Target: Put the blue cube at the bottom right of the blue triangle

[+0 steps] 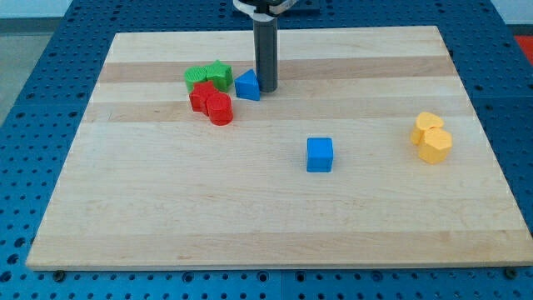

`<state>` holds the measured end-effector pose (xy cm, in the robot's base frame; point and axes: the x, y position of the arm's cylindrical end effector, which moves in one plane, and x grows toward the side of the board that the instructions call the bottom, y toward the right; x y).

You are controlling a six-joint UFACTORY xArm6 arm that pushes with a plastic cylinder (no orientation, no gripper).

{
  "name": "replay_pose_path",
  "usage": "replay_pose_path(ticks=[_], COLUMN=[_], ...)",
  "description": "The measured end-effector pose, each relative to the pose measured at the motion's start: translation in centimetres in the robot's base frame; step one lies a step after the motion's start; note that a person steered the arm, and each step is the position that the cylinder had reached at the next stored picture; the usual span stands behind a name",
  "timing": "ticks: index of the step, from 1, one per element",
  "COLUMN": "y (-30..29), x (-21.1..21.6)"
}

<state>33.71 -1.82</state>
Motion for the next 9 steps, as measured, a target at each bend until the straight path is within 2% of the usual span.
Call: replay_pose_path(ticks=[2,3,4,6,7,8,9], y=[1.8,7.0,8.3,-0.7,-2.3,-1.4,4.0], x=[0.0,1.8,6.8,9.7,12.9,19.4,22.6])
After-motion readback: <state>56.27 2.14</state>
